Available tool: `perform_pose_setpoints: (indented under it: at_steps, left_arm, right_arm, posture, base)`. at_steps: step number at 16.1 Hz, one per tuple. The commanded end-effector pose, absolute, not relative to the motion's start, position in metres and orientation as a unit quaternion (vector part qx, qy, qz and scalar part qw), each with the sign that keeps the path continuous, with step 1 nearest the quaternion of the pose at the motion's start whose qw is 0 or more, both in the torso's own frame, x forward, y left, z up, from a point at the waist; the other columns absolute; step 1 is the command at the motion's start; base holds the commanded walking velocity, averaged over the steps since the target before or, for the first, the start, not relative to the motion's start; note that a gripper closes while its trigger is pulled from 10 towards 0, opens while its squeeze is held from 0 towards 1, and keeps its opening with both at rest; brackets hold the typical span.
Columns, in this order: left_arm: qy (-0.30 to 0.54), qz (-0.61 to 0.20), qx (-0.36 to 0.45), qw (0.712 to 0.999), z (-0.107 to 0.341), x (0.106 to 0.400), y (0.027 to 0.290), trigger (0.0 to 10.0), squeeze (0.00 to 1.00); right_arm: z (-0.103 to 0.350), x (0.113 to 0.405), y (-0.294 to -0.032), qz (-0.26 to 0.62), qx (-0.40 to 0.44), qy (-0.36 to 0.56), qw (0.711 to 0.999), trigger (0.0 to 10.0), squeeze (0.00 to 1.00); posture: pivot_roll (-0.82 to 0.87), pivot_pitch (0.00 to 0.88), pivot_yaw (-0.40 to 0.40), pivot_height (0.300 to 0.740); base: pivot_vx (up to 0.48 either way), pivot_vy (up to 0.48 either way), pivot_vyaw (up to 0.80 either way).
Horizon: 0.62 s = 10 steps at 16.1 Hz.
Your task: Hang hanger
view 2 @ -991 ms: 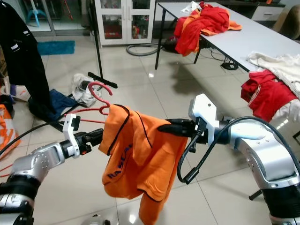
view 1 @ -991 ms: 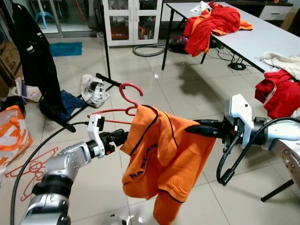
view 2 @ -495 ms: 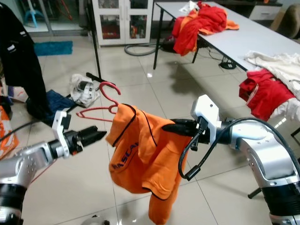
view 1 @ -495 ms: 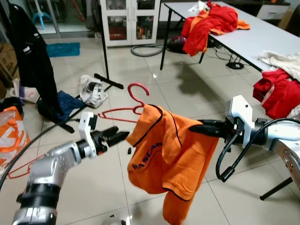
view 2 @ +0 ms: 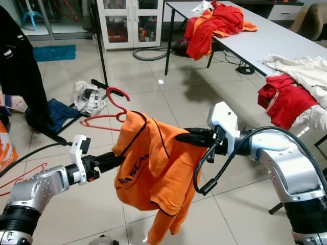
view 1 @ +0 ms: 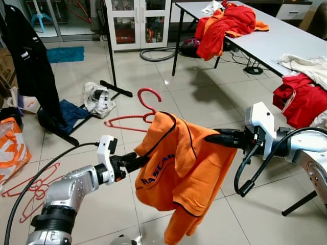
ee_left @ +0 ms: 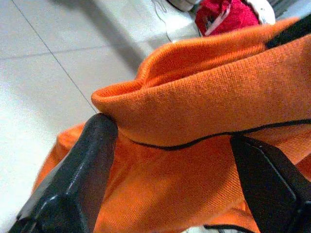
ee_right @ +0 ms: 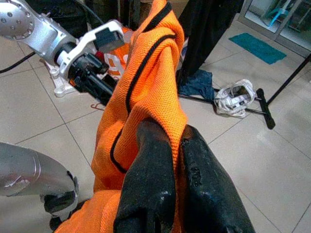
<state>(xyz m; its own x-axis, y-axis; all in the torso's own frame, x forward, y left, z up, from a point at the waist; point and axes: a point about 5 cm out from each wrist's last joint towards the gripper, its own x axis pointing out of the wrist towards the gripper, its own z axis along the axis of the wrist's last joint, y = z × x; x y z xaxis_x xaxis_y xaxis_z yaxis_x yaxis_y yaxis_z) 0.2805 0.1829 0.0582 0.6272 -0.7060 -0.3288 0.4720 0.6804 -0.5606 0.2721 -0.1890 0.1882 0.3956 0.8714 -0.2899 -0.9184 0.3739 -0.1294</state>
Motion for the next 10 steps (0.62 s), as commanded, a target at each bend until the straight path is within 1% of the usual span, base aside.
perform_pose_setpoints:
  at_steps: [1,2,3,4,7,8,9,10]
  left_arm:
    - [0.247,-0.339,-0.201,0.885,0.069,0.286,0.185,10.0,0.00]
    - [0.249,-0.356,-0.099,0.895,0.068,0.279,0.190,10.0,0.00]
    - [0.260,-0.367,-0.047,0.892,0.065,0.273,0.194,10.0,0.00]
    - [0.268,-0.373,-0.001,0.888,0.062,0.269,0.197,10.0,0.00]
    - [0.274,-0.387,0.084,0.876,0.057,0.263,0.201,10.0,0.00]
    - [0.251,-0.412,0.123,0.867,0.059,0.257,0.202,10.0,0.00]
    - [0.244,-0.422,0.128,0.864,0.060,0.255,0.201,10.0,0.00]
    - [0.229,-0.447,0.148,0.852,0.062,0.249,0.200,10.0,0.00]
  right_arm:
    - [0.202,0.273,-0.194,0.537,-0.150,0.059,0.828,0.0,0.00]
    - [0.191,0.272,-0.203,0.524,-0.154,0.083,0.834,0.0,0.00]
    - [0.182,0.271,-0.209,0.518,-0.165,0.102,0.833,0.0,0.00]
    - [0.178,0.272,-0.211,0.514,-0.153,0.109,0.837,0.0,0.00]
    - [0.164,0.273,-0.217,0.501,-0.125,0.129,0.846,0.0,0.00]
    - [0.153,0.274,-0.220,0.492,-0.102,0.140,0.853,0.0,0.00]
    - [0.150,0.274,-0.221,0.489,-0.095,0.141,0.855,0.0,0.00]
    - [0.150,0.276,-0.219,0.490,-0.079,0.136,0.857,0.0,0.00]
  posture:
    - [-0.09,0.006,-0.034,0.740]
    - [-0.09,0.006,-0.034,0.740]
    - [-0.09,0.006,-0.034,0.740]
    - [-0.10,0.007,-0.035,0.740]
    - [-0.08,0.011,-0.039,0.740]
    - [-0.08,0.012,-0.040,0.740]
    - [-0.08,0.012,-0.040,0.740]
    - [-0.07,0.014,-0.038,0.740]
  base:
    - [0.000,0.000,0.00]
    - [0.000,0.000,0.00]
    - [0.000,0.000,0.00]
    - [0.000,0.000,0.00]
    - [0.000,0.000,0.00]
    - [0.000,0.000,0.00]
    - [0.000,0.000,0.00]
    - [0.000,0.000,0.00]
